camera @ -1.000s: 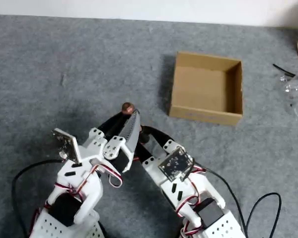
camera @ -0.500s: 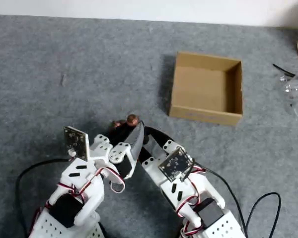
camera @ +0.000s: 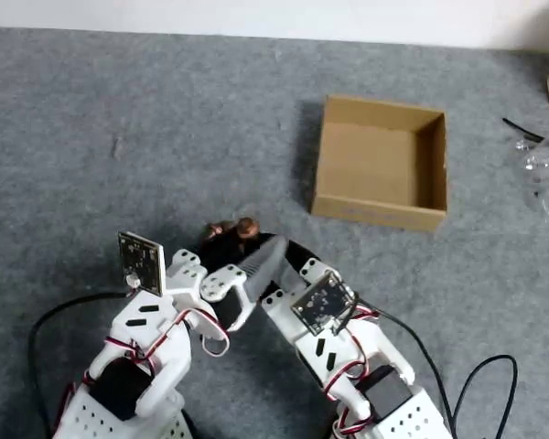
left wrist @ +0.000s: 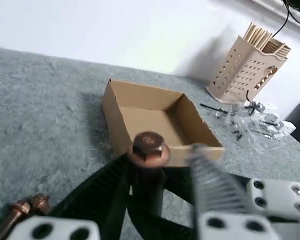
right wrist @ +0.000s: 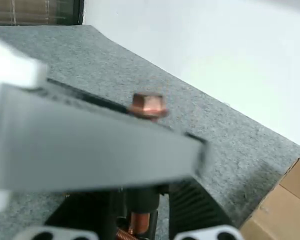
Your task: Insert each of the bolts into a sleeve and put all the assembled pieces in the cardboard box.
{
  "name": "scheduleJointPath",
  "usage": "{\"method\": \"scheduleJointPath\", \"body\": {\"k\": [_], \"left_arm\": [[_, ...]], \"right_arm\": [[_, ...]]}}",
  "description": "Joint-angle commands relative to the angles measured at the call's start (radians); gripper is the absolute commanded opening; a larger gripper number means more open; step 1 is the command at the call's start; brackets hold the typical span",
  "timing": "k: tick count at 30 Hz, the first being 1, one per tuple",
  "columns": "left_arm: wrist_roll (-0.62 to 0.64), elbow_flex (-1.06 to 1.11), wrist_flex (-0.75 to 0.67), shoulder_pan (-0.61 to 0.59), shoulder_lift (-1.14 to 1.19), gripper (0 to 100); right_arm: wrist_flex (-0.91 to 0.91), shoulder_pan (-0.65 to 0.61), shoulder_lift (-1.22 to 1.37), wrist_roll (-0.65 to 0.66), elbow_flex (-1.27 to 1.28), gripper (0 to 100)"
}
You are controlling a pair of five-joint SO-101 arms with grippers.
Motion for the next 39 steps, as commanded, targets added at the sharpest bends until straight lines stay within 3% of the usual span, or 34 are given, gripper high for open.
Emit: {"method": "scheduleJointPath", "body": {"k": [1,4,9,15,22,28,34,39], "left_arm": [[0.055,-0.022,0.018,0.001,-0.007,38],[0.16,-0.067,0.018,-0.107,-0.007,38],[0.374,-0.153,0.014,-0.415,-0.007,38],[0.368,-0.108,0.014,-0.435,-0.007,38],[-0.058,0.028,0.015,-0.44,0.002,37],[-0.307,0.085,0.011,-0.463,0.001,16],[-0.44,0.119,0.011,-0.492,-0.005,0],[-0.555,0.176,-0.049,-0.641,0.002,1]], "right_arm": [[-0.005,0.018,-0.016,0.011,0.074,0.4],[-0.005,0.018,-0.016,0.011,0.076,0.4],[-0.007,0.018,-0.016,0.011,0.077,0.4],[-0.007,0.019,-0.016,0.011,0.076,0.4],[-0.008,0.077,-0.016,0.006,0.074,0.4],[-0.008,0.127,-0.016,0.005,0.076,0.4],[-0.048,0.211,-0.016,0.003,0.084,0.4],[-0.061,0.274,-0.015,0.003,0.12,0.4]]}}
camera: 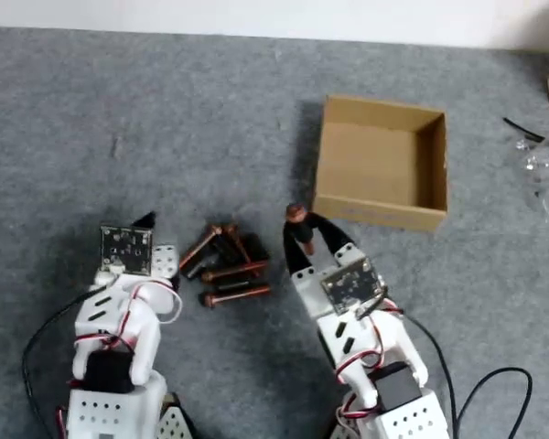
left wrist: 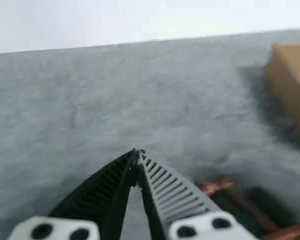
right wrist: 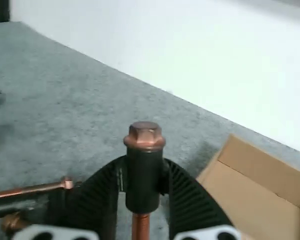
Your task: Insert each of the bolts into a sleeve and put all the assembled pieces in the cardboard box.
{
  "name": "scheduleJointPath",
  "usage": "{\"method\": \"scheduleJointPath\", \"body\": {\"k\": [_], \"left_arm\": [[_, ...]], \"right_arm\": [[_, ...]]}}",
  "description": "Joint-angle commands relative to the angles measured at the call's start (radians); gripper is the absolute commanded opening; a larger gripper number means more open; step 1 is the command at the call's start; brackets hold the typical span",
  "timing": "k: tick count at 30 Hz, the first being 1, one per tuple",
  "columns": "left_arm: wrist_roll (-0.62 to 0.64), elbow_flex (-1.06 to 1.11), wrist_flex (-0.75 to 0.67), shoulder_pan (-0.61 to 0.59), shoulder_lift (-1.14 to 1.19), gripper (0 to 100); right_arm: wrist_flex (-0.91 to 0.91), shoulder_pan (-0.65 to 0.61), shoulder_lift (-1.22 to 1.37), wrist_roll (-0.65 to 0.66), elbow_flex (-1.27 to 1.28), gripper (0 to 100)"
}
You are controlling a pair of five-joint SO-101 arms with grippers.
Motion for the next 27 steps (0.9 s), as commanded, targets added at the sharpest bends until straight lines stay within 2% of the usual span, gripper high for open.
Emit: {"method": "scheduleJointPath", "body": {"k": [1,6,11,17,21,27], "left_arm": [[-0.071,0.036,-0.091,-0.116,0.002,1],[-0.054,0.047,-0.117,-0.125,0.002,1],[-0.104,0.047,-0.117,-0.119,0.002,1],[-0.106,0.047,-0.115,-0.093,0.002,1],[-0.106,0.047,-0.115,-0.093,0.002,1],[-0.106,0.047,-0.115,-0.096,0.002,1]], "right_arm": [[-0.022,0.053,-0.016,0.0,0.12,0.4],[0.065,0.108,-0.016,0.0,0.119,0.4],[0.111,0.206,-0.016,-0.018,0.093,0.4],[0.11,0.216,0.024,-0.048,-0.012,0.4],[0.039,0.217,0.257,-0.051,-0.153,0.4],[-0.108,0.219,0.88,-0.057,-0.509,0.4]]}}
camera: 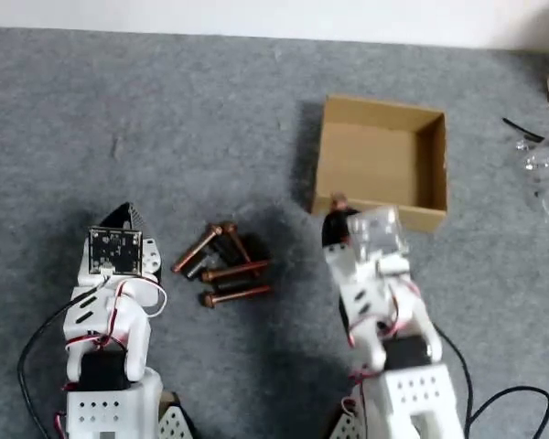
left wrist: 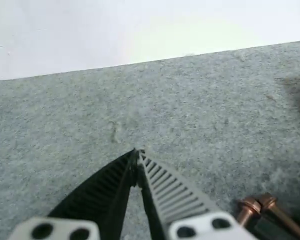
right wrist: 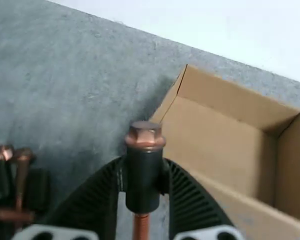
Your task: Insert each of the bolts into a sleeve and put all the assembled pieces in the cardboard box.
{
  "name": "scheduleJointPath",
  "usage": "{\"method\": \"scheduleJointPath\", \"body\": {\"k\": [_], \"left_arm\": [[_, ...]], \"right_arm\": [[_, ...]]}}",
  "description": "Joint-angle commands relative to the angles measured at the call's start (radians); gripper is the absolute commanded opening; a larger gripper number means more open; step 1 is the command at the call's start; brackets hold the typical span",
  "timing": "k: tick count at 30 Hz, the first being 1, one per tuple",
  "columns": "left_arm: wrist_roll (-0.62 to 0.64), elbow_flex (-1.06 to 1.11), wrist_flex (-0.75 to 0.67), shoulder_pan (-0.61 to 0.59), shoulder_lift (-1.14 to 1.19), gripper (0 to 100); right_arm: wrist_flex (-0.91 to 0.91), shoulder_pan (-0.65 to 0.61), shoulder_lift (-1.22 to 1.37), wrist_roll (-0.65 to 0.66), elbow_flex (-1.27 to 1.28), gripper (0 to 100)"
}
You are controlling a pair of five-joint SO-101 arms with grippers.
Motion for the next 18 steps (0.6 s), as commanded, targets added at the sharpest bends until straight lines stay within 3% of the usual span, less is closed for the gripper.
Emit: {"method": "scheduleJointPath", "body": {"k": [1,10,18], "left_arm": [[-0.008,0.019,-0.023,0.018,0.001,1],[-0.009,0.021,-0.023,0.018,0.001,1],[-0.009,0.021,-0.026,0.021,0.001,1]], "right_arm": [[-0.096,0.015,0.424,-0.015,-0.306,0.4],[-0.047,0.061,1.144,-0.203,-0.926,0.4],[0.027,0.165,1.408,-0.342,-1.165,0.4]]}}
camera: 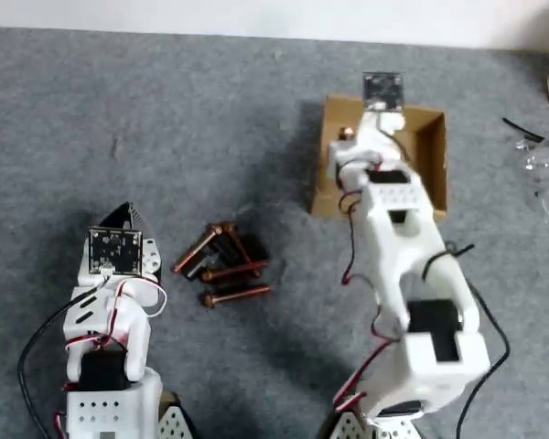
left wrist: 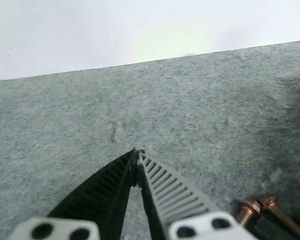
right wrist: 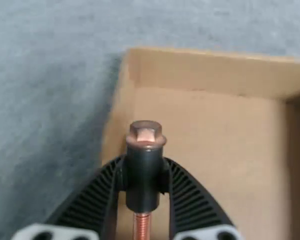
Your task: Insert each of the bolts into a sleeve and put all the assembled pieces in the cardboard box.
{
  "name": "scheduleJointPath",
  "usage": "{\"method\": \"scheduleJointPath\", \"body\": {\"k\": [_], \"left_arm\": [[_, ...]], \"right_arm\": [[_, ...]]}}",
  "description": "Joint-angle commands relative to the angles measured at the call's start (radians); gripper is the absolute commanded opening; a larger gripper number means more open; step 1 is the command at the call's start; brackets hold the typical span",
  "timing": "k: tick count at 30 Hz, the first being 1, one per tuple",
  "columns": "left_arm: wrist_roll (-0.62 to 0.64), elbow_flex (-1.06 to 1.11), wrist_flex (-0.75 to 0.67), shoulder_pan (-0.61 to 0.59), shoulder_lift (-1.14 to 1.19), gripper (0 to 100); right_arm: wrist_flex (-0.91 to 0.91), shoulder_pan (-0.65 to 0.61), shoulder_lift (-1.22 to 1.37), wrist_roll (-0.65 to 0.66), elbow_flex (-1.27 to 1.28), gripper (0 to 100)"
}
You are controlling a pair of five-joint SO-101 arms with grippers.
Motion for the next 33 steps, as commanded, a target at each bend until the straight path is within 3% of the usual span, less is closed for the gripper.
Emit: {"method": "scheduleJointPath", "body": {"k": [1,10,18,25,33], "left_arm": [[-0.009,0.021,-0.026,0.021,0.001,1],[-0.009,0.021,-0.025,0.021,0.001,1],[-0.009,0.021,-0.023,0.021,0.001,1],[-0.009,0.021,-0.023,0.021,0.001,1],[-0.009,0.021,-0.023,0.019,0.001,1]], "right_arm": [[0.001,0.045,0.031,-0.058,-0.096,0.4],[0.005,0.039,0.062,-0.054,-0.094,1.0],[0.091,0.022,0.061,0.054,-0.097,28.2],[0.182,0.019,0.048,0.052,-0.099,28.9],[0.266,-0.137,-0.265,0.06,0.081,28.9]]}}
